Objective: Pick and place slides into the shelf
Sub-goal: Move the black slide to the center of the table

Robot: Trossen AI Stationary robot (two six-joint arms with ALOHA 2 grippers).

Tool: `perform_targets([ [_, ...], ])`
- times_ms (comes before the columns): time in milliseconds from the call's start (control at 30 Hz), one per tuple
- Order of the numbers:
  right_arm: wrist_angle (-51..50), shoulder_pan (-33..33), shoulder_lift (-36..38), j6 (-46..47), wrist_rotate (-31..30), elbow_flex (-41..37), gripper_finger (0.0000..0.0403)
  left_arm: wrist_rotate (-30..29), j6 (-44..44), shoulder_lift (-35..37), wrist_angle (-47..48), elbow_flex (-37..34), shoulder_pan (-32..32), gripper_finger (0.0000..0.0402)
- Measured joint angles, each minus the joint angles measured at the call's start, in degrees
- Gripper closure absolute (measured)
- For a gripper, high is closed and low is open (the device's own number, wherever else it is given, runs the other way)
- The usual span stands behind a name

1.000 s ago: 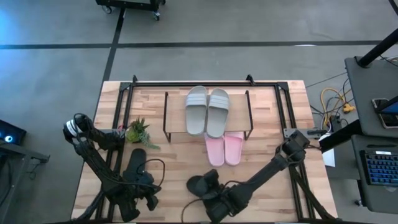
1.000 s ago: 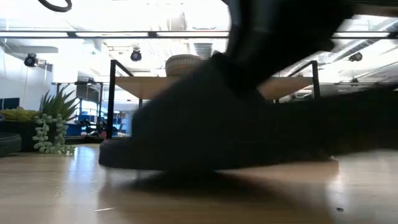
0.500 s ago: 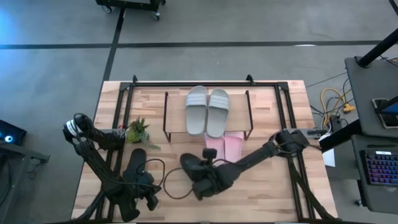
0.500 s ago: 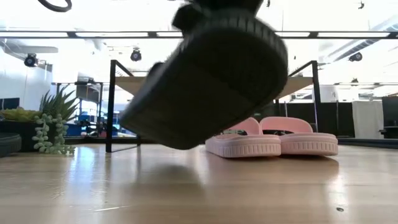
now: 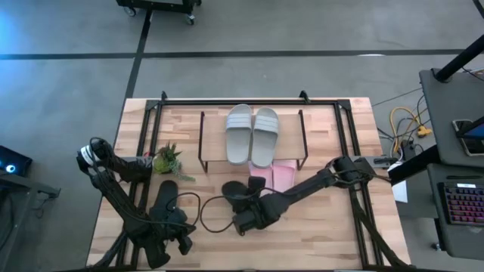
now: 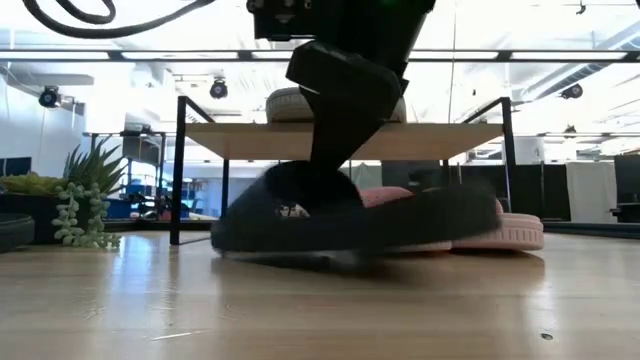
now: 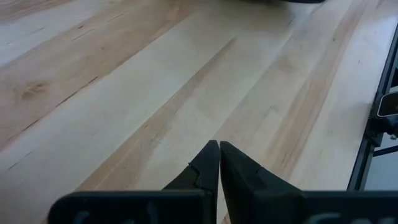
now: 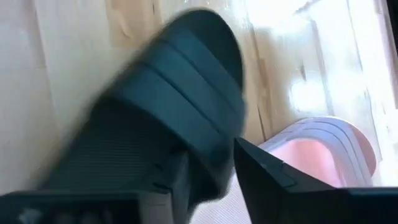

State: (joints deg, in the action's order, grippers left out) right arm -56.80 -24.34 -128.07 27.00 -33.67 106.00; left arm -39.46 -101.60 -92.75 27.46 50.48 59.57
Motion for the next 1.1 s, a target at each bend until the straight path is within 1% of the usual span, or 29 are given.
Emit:
perform_targets([
  [100, -0.1, 0.0, 0.0, -0.5, 1.5, 0.6, 0.0265, 0.0, 0.0, 0.0, 0.0, 0.0, 0.0, 0.0402],
  [233, -0.6, -0.4, 0.0, -1.0, 4.3, 1.9, 0.0246, 0.0, 0.0, 0.0, 0.0, 0.0, 0.0, 0.0402],
  [367, -4.9, -0.8, 0.0, -0.7, 6.7, 4.2, 0.0236, 0.0, 0.0, 0.0, -0.2, 0.2, 0.0, 0.0402],
  [467, -8.2, -1.4, 0.1, 0.9, 6.2, 7.1, 0.0235, -0.1, 0.0, 0.1, -2.7, 0.4, -0.6, 0.0402],
  [600, -9.1, -1.9, 1.5, 5.2, 3.3, 11.4, 0.0244, -0.2, 0.2, 0.1, -5.9, 0.3, -2.5, 0.0402],
  [700, -10.7, -2.0, 2.8, 10.5, 0.6, 14.5, 0.0254, -0.2, 2.1, 0.1, -5.9, -0.2, -5.2, 0.0402],
  [800, -14.7, -1.9, 3.1, 14.4, -2.1, 18.3, 0.0265, -0.4, 7.8, 0.1, -6.0, -0.3, -8.9, 0.0402],
  [933, -20.2, -2.4, 3.2, 17.2, -2.1, 22.8, 0.0287, -1.7, 18.6, 0.1, -6.3, -0.2, -14.4, 0.0402],
  [1000, -23.0, -3.1, 3.2, 19.4, -1.9, 24.4, 0.0303, -2.1, 24.3, 0.1, -7.8, -0.2, -17.1, 0.0402],
  [1100, -27.0, -4.4, 3.2, 23.5, -2.1, 27.1, 0.0337, -1.5, 32.2, 0.1, -12.4, -0.9, -20.9, 0.0402],
])
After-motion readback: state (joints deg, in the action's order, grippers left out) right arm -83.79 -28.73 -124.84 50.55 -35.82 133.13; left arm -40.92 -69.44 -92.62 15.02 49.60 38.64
